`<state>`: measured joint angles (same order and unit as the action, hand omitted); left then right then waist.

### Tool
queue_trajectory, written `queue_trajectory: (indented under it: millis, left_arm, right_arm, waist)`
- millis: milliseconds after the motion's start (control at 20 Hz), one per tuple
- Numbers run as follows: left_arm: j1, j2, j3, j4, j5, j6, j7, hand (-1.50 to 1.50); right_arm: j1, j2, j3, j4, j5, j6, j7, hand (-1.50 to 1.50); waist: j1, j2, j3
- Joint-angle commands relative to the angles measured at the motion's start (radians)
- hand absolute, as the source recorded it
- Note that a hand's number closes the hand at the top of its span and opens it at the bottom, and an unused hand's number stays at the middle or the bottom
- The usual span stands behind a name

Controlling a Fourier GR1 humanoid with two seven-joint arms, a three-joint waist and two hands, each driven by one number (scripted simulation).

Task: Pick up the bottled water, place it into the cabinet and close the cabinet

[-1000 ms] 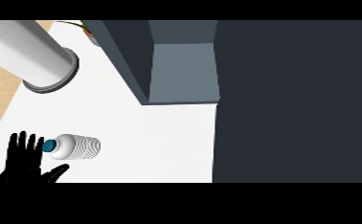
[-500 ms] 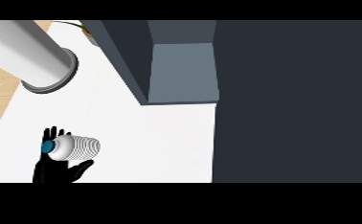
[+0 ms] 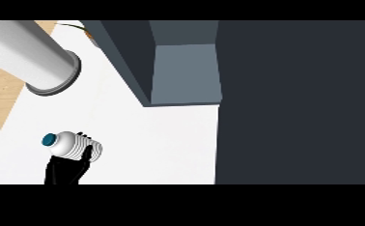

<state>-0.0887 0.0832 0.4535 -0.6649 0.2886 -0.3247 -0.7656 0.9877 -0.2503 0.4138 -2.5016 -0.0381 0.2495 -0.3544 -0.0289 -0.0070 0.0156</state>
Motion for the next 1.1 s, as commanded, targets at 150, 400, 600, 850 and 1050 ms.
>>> queue_trajectory:
  millis: [150,400,600,850,1050]
  left_arm:
    - [-0.053,0.026,-0.023,0.144,-0.106,0.108,-0.144,1.5]
    - [-0.042,0.012,-0.182,0.119,-0.301,0.187,-0.252,1.5]
    - [-0.074,-0.039,-0.306,0.1,-0.439,0.281,-0.3,1.5]
    - [-0.11,-0.08,-0.333,0.114,-0.409,0.285,-0.289,1.5]
    - [-0.146,-0.064,-0.334,0.003,-0.379,0.246,-0.137,1.5]
  right_arm:
    - [0.031,-0.025,-0.006,-0.149,0.014,-0.026,0.043,-1.5]
    - [0.05,-0.04,0.011,-0.099,0.018,-0.015,-0.013,-1.5]
    - [0.037,-0.031,0.019,-0.098,0.037,-0.044,-0.005,-1.5]
    - [0.084,-0.074,-0.006,-0.164,-0.01,-0.047,0.03,-1.5]
    - [0.112,-0.101,-0.023,-0.166,-0.008,-0.041,-0.006,-1.5]
  waist:
    - [-0.004,0.012,-0.02]
    - [-0.02,0.008,-0.019]
    - [-0.005,0.008,-0.018]
    - [0.009,0.006,-0.017]
    - [0.016,0.002,-0.015]
